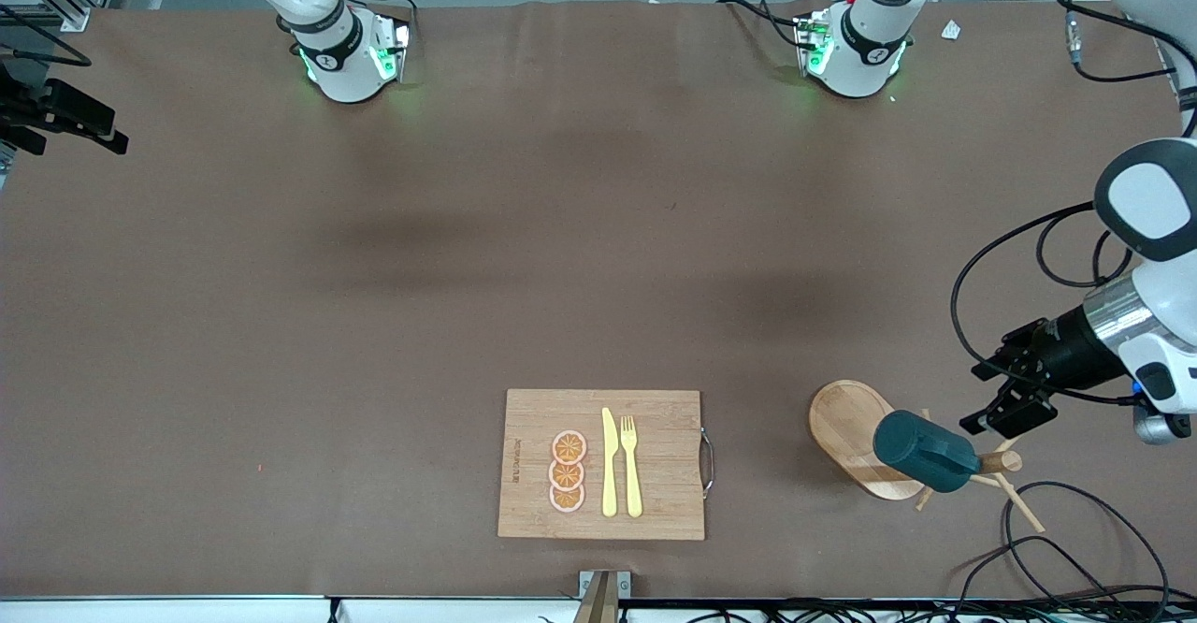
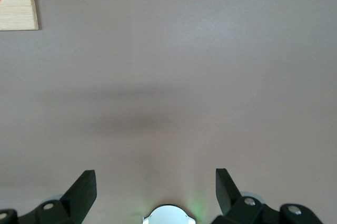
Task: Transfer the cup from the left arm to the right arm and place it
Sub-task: 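Close the left gripper on the teal mug's handle on the stand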
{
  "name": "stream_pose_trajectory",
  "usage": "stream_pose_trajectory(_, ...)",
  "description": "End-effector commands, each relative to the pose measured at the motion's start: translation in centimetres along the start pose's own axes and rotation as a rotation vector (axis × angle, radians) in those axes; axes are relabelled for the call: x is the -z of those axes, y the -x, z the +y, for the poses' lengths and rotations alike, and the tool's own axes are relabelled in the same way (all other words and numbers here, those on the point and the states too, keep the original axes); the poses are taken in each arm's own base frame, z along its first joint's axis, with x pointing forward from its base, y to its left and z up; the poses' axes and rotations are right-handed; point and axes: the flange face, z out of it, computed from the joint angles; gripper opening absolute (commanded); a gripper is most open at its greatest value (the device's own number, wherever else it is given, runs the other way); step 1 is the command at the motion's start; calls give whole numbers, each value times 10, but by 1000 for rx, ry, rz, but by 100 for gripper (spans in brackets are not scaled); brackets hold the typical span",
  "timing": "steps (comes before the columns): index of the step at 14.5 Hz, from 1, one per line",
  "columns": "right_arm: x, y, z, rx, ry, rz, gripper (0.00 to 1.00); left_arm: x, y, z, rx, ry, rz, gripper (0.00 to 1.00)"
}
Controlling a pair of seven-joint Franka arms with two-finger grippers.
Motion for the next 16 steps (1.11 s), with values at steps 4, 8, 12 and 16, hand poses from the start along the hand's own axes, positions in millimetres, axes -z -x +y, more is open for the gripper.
stream_pose_trajectory(4,3,9,-2,-8,-14,4,100,-29,-5,11,112,110,-19,100)
stream_pose_trajectory(8,3,9,-1,-8,-13,4,100,-59,-7,5,120,86,-25,100)
stream_pose_trajectory(12,3,9,-1,-5,-13,4,100,-72,-12,-1,127,70,-32,100)
stream_pose_trajectory(16,4,9,-3,-2,-12,5,100,-83,-19,0,137,73,-37,100)
